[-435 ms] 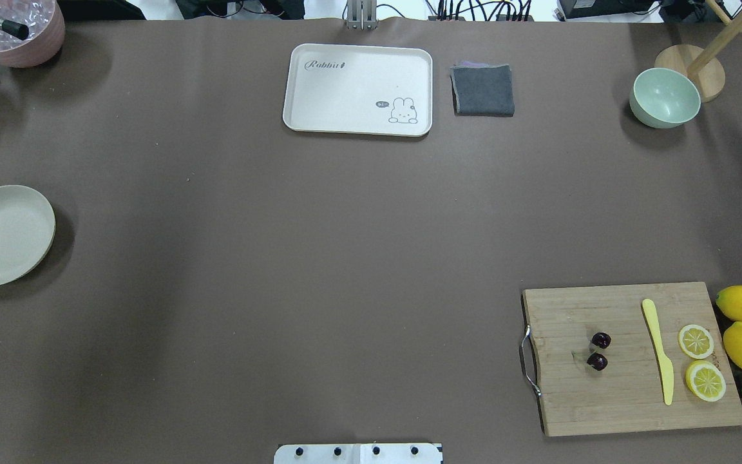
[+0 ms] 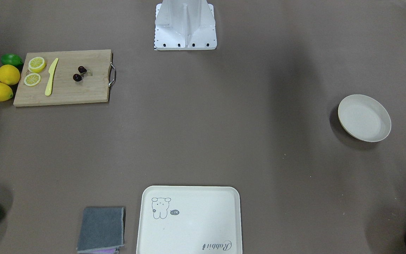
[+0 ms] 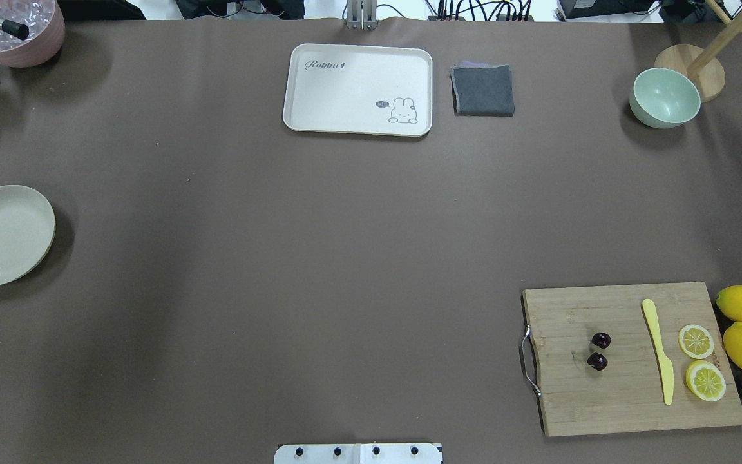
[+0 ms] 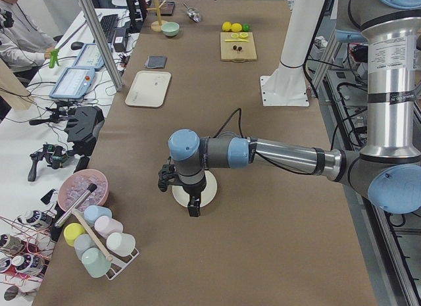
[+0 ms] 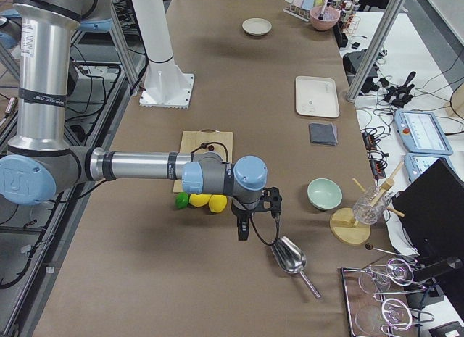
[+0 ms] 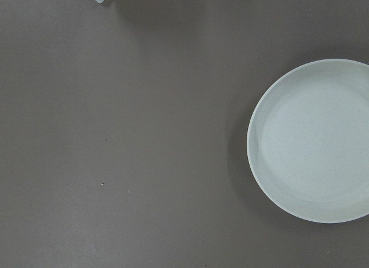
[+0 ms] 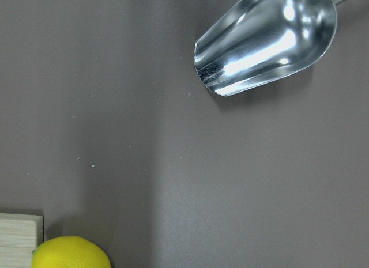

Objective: Place red cherry on plate

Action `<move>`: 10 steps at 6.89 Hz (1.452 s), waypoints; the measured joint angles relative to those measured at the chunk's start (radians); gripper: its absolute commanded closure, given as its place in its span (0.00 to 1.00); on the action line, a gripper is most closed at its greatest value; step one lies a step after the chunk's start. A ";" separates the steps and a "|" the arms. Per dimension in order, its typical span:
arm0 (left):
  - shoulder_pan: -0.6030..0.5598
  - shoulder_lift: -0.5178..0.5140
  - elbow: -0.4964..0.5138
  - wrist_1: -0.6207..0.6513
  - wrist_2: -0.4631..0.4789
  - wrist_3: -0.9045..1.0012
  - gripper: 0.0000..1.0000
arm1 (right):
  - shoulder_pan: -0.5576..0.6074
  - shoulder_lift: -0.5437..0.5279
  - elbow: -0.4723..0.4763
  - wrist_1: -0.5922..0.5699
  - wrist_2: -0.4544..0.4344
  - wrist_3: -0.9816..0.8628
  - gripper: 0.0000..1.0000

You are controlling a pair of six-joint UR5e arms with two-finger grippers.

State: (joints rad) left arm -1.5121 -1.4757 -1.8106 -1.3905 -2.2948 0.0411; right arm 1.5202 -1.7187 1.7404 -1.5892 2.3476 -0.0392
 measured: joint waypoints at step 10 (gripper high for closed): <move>0.012 -0.070 0.000 -0.433 -0.142 -0.096 0.02 | 0.008 0.032 0.149 0.062 0.004 0.040 0.00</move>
State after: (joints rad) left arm -1.5002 -1.5461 -1.8109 -1.8238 -2.4373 -0.0550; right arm 1.5277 -1.6867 1.8897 -1.5271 2.3514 0.0009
